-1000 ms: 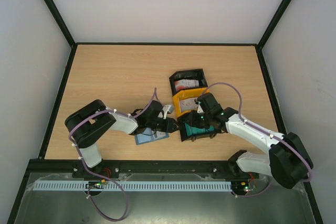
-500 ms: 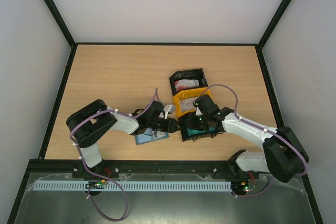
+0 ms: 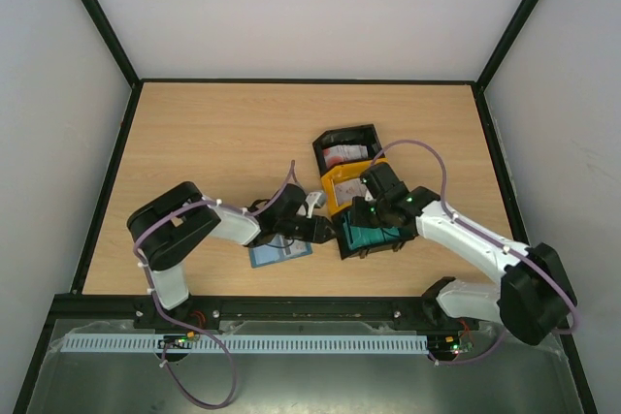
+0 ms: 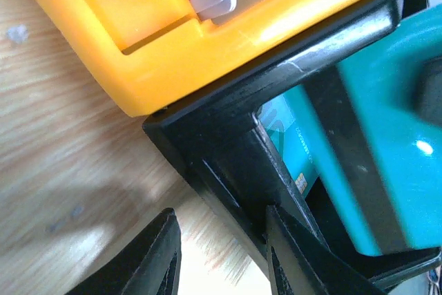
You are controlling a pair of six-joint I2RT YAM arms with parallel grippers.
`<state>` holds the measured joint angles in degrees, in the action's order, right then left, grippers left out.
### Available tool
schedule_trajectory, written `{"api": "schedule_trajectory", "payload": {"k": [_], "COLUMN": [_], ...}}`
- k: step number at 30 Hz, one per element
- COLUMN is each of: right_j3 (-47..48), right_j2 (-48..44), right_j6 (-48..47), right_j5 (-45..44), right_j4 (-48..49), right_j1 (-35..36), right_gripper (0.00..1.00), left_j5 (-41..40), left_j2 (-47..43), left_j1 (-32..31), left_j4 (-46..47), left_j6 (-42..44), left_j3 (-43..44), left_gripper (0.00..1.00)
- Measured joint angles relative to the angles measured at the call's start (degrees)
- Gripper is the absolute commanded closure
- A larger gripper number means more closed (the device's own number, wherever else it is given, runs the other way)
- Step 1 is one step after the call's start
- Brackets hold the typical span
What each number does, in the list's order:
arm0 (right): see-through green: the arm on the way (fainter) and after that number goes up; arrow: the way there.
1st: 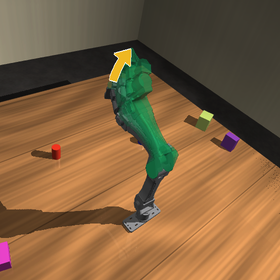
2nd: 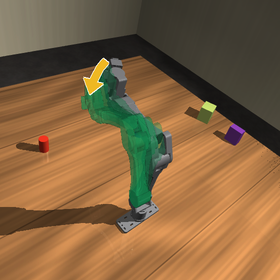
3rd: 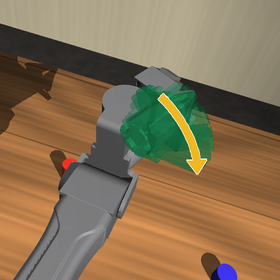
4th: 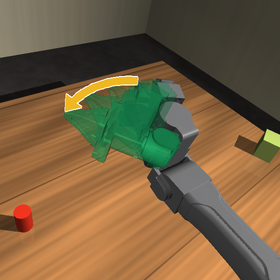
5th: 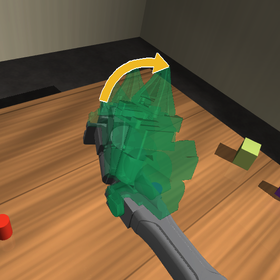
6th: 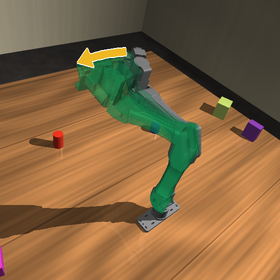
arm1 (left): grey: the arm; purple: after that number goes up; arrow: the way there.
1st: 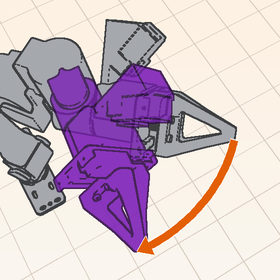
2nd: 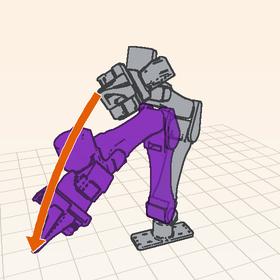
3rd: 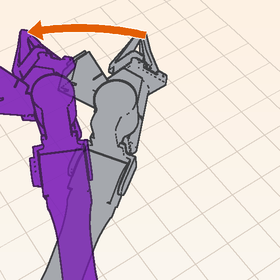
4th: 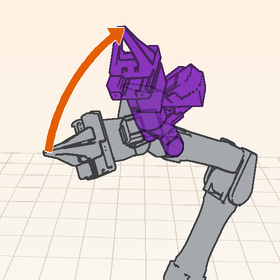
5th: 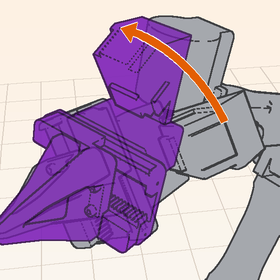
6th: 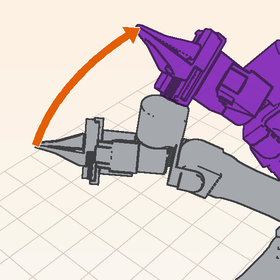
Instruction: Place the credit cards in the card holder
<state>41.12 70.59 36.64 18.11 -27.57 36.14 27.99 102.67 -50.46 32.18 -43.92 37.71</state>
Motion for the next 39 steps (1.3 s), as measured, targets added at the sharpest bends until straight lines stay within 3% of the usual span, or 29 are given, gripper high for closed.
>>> {"api": "schedule_trajectory", "payload": {"k": [14,21,30,39], "right_j3": [9.84,9.94,5.46,-4.63], "right_j2": [-6.99,-11.06,-16.55,-9.68], "right_j6": [2.67,3.34,4.94,11.13], "right_j5": [-16.48,-17.25,-9.84,-0.79], "right_j4": [-10.08,-8.92,4.66,25.35], "right_j1": [0.11,0.09,0.09,3.58], "right_gripper": [0.98,0.98,0.98,0.98], "left_j5": [0.20,-3.39,-11.50,-24.72], "left_j2": [9.55,9.25,-9.40,-32.41], "left_j1": [-0.42,-0.39,0.72,5.84], "left_j4": [-2.34,-5.73,-13.07,-28.00], "left_j6": [0.59,2.05,3.50,2.93], "left_j3": [13.40,15.82,7.13,-0.83], "left_gripper": [0.63,0.43,0.30,0.37]}}
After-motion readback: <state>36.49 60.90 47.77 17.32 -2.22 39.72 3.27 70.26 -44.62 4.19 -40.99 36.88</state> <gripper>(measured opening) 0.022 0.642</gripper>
